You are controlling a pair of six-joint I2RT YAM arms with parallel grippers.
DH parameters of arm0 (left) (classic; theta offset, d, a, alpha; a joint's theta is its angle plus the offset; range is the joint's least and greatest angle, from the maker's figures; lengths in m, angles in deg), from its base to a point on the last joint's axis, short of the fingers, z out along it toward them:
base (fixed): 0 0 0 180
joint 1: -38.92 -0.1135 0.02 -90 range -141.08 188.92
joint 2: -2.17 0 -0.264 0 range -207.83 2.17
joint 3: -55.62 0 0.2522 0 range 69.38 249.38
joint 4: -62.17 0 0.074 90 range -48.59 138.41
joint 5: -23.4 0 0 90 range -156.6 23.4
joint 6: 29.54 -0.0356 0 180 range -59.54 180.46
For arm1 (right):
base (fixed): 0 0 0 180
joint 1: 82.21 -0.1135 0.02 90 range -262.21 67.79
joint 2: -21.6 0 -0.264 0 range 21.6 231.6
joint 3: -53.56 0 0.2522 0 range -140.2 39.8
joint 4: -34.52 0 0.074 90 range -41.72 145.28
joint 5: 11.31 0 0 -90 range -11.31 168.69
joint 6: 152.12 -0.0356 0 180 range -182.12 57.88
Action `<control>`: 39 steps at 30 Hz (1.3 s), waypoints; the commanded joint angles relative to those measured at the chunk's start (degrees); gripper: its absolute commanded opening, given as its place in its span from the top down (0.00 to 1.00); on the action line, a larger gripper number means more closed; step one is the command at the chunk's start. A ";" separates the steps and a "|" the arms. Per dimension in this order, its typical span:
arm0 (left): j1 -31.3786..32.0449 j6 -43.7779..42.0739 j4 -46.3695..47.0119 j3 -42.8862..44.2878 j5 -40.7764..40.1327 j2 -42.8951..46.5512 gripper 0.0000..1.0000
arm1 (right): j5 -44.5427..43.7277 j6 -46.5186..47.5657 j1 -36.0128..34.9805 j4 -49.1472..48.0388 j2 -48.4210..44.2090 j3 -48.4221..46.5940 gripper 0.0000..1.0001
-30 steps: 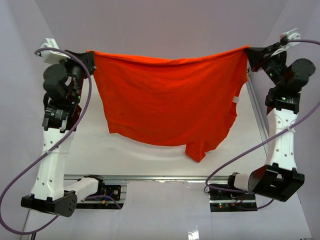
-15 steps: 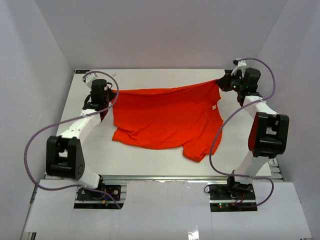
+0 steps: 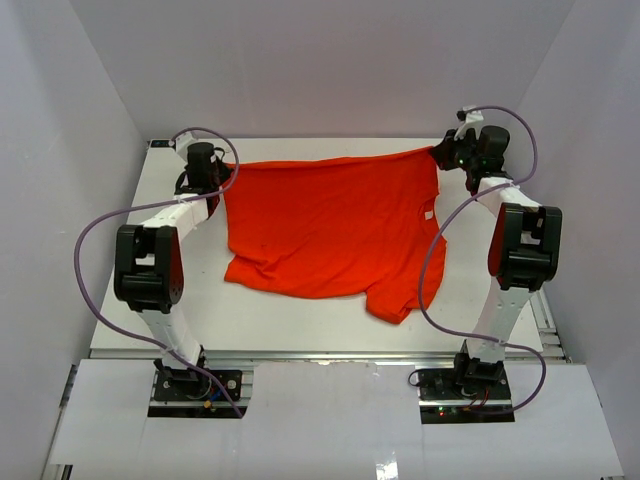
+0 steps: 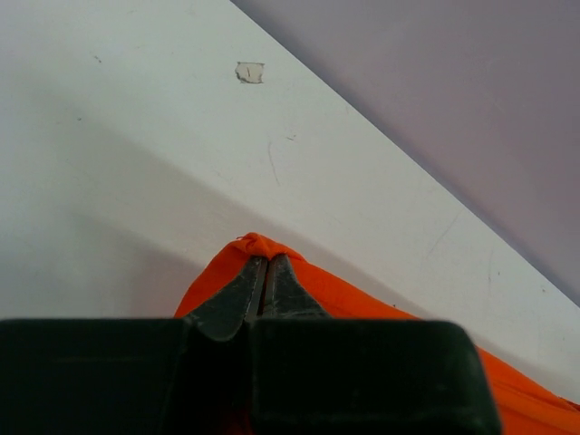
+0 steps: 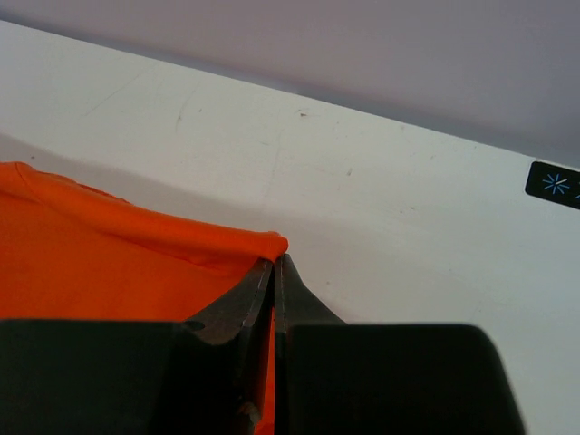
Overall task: Fold and stack the t-shirts
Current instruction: Flatten the tshirt out
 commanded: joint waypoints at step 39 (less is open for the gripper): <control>-2.71 -3.42 -17.03 4.64 15.89 57.37 0.92 | 7.95 10.76 4.45 9.73 -60.99 0.05 0.94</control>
